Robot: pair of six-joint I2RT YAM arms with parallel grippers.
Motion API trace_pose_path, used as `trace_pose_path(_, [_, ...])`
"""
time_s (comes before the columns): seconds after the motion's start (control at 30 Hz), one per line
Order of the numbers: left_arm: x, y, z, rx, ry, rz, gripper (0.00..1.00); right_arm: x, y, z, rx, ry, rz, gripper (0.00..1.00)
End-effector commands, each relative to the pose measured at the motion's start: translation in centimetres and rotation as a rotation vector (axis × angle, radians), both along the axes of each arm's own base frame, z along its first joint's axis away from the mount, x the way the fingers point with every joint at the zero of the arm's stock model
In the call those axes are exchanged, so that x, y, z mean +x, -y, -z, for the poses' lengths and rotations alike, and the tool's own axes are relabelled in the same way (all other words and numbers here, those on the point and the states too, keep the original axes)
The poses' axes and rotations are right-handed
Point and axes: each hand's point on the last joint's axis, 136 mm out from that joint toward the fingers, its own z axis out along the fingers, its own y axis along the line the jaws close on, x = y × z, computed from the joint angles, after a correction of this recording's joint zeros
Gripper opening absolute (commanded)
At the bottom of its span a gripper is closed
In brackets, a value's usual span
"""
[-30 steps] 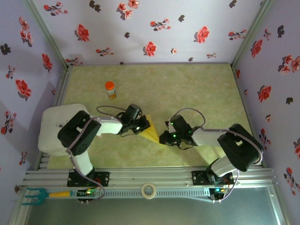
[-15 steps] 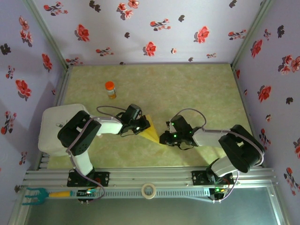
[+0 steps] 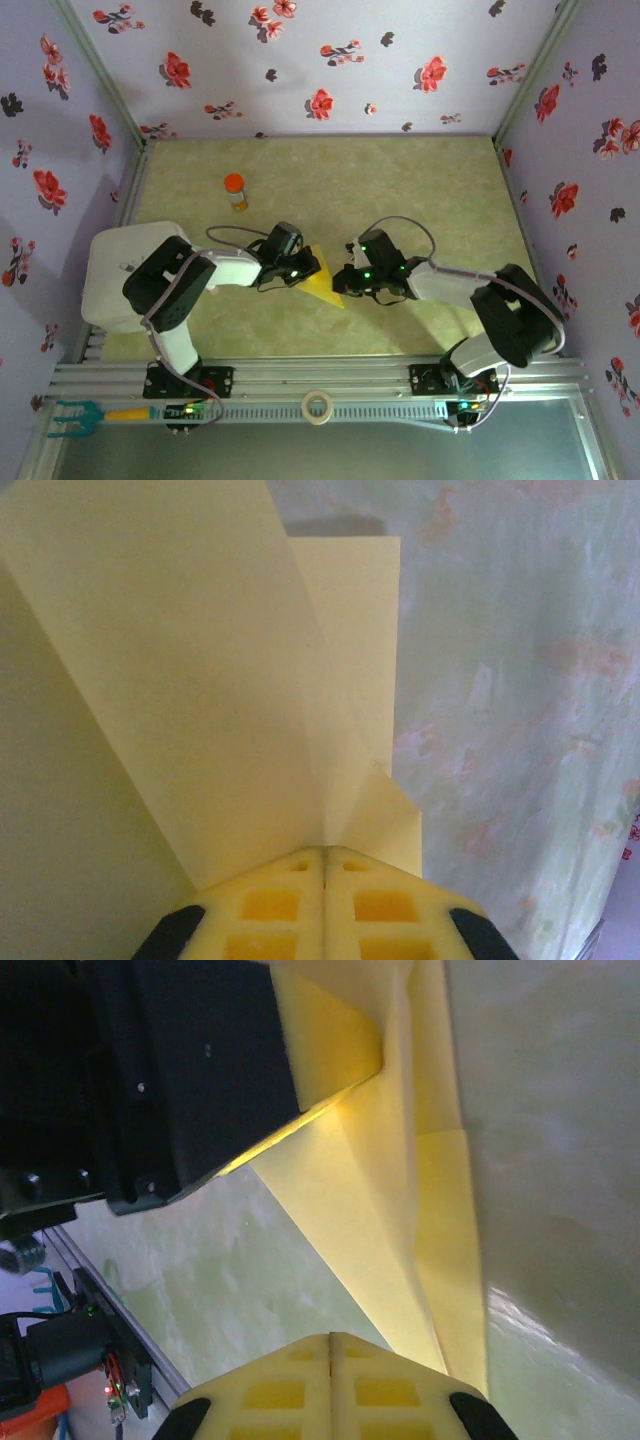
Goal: Fold a paper plane with a square sheet of paper (pick it up from the middle)
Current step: Fourth fold the wing at the center of the table.
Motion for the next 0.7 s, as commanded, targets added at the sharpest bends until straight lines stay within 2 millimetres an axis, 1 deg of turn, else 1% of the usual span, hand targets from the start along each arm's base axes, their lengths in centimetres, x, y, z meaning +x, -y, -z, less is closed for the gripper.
trace_pose_path(0.0, [-1.1,-2.1,2.5,0.091,-0.053,-0.014,0.03,-0.3,-1.6,0.1,0.012,0.001,-0.068,0.02])
trace_pose_path(0.13, [-1.0,-2.0,2.4,0.09,-0.052,-0.011,0.03,0.4,-1.7,1.2,-0.036,0.0,-0.062,0.02])
trace_pose_path(0.33, [-1.1,-2.0,2.5,0.092,-0.055,-0.009,0.03,0.7,-1.6,2.8,-0.082,-0.018,-0.071,0.02])
trace_pose_path(0.5, [-1.1,-2.0,2.5,0.092,-0.055,-0.008,0.03,-0.1,-0.8,4.4,-0.113,-0.053,-0.067,0.01])
trace_pose_path(0.67, [-1.1,-2.1,2.6,0.096,-0.059,-0.009,0.03,-0.7,-0.1,4.9,-0.109,-0.07,-0.056,0.02])
